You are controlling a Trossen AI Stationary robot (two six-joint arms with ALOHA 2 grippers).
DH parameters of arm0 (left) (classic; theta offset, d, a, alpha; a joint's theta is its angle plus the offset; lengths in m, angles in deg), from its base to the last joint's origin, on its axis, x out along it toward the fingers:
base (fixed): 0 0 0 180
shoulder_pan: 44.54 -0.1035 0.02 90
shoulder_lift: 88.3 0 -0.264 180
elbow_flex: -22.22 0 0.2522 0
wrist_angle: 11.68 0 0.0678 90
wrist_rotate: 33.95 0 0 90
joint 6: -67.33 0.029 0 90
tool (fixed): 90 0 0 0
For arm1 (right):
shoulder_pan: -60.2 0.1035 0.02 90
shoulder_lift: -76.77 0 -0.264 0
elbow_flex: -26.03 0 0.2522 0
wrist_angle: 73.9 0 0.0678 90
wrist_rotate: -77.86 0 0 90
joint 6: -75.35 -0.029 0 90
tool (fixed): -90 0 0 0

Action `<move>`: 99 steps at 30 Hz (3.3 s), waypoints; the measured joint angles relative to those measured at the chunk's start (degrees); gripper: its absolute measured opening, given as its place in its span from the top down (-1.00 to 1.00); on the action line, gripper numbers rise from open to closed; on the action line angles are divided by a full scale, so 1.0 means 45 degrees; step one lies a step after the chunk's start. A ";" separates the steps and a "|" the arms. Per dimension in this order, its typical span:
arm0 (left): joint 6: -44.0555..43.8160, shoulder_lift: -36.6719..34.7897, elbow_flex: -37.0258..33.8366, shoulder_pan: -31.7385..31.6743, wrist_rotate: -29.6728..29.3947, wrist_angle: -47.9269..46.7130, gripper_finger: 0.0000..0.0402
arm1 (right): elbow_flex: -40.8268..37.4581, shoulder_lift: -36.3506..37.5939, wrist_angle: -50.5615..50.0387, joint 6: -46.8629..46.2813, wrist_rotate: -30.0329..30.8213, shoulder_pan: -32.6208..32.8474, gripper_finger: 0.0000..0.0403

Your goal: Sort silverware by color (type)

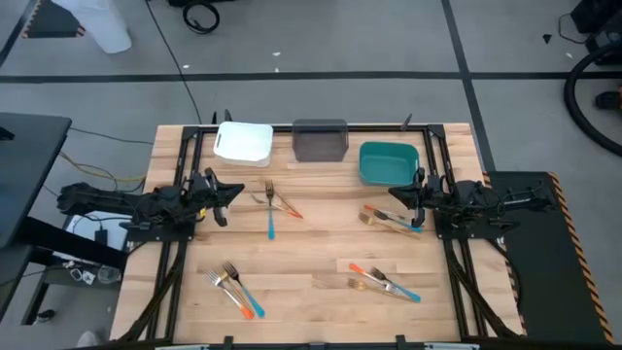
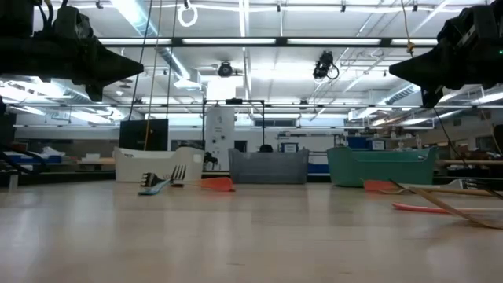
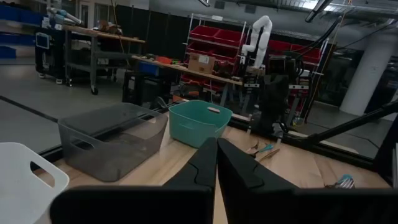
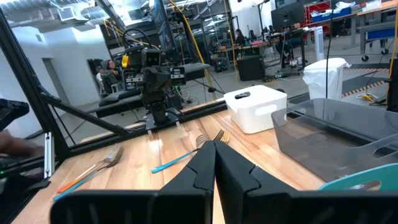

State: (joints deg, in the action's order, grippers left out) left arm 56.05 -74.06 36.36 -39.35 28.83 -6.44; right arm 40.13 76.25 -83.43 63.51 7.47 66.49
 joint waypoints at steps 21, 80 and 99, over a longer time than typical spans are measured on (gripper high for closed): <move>-0.0014 -0.0003 -0.0001 0.0000 0.0000 0.0007 0.90 | 0.0005 0.0000 0.0001 0.0000 0.0001 -0.0005 0.91; -0.2484 0.2050 0.2082 -0.0103 0.1943 -0.1437 0.89 | 0.2401 -0.6178 0.0831 -0.1311 0.0751 -0.0374 0.91; -0.1351 0.3842 0.2561 -0.0117 0.1389 -0.1614 0.38 | 0.6112 -1.1259 -0.3183 -0.1756 -0.0958 -0.0942 0.91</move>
State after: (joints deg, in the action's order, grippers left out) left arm 49.97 -56.77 47.89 -39.88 35.08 -13.70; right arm 67.63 25.59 -97.75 55.60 3.16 62.25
